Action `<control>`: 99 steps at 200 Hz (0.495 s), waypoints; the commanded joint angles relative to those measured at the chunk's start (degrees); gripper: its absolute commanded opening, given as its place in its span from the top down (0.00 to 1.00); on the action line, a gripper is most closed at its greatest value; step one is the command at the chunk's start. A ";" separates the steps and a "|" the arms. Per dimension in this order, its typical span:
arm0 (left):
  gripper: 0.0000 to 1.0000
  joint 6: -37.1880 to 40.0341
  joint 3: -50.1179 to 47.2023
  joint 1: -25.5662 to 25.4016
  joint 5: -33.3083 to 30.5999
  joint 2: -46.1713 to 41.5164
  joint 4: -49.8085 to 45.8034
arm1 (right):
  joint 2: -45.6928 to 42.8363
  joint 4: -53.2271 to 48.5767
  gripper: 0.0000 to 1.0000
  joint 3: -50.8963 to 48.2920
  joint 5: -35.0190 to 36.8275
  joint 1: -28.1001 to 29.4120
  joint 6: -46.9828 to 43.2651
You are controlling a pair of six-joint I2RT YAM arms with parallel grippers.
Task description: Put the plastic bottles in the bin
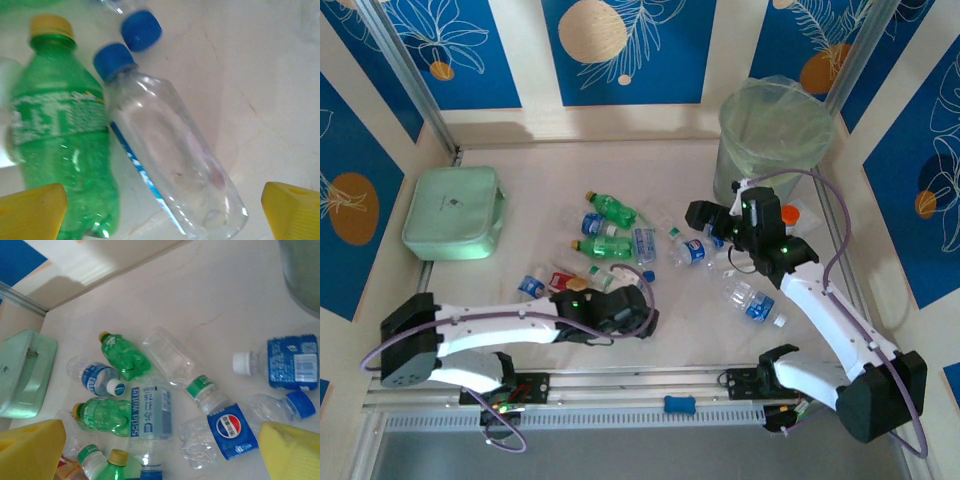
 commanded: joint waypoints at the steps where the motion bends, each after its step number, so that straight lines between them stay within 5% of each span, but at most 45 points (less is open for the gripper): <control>1: 0.00 -3.89 4.25 -2.51 0.00 4.22 -4.22 | -2.25 -0.48 0.01 -2.14 2.99 -0.25 2.50; 53: 0.00 -5.06 11.09 -3.68 0.96 13.81 -7.61 | -5.13 0.66 0.01 -4.92 1.84 -2.46 3.85; 99: 0.11 -6.11 12.82 -2.83 0.82 18.76 -9.94 | -5.36 0.40 0.01 -5.15 1.53 -3.23 3.50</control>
